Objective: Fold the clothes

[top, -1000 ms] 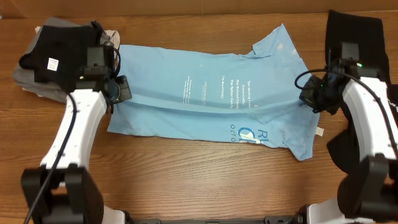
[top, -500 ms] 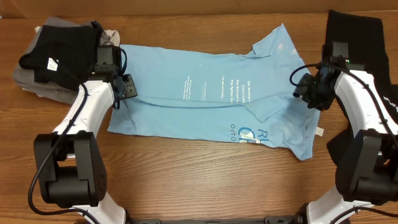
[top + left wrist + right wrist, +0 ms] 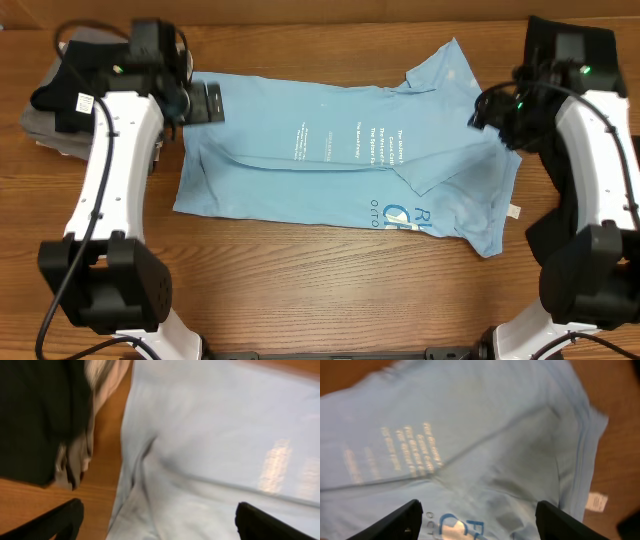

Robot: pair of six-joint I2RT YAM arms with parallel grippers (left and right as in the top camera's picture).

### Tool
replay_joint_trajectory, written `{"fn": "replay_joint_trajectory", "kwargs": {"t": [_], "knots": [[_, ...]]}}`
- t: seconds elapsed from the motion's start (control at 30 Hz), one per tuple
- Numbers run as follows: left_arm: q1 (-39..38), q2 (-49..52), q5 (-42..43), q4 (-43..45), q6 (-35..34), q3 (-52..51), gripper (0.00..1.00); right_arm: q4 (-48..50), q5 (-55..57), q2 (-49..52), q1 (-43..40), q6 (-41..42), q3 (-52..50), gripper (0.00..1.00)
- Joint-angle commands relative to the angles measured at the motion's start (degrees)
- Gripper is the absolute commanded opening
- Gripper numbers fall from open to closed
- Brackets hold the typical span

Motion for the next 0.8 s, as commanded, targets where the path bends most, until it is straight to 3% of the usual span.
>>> {"fn": "replay_joint_trajectory", "kwargs": {"t": [0.0,0.23,0.77], "knots": [[-0.57,-0.42,5.95,-3.39,3.37,10.69,1.0,-3.26,-3.08,-2.01,0.5,-4.63,9.7,0.8],[-0.85,-0.26,3.78,-4.04,4.94,22.18,1.0,-5.2,-3.17,-1.99,1.6,-4.85,21.55,0.87],[-0.94,9.88,4.5,6.16,5.84,22.77,1.0,-5.18,-6.45,-1.22,1.86,-6.32,21.97,0.88]]}}
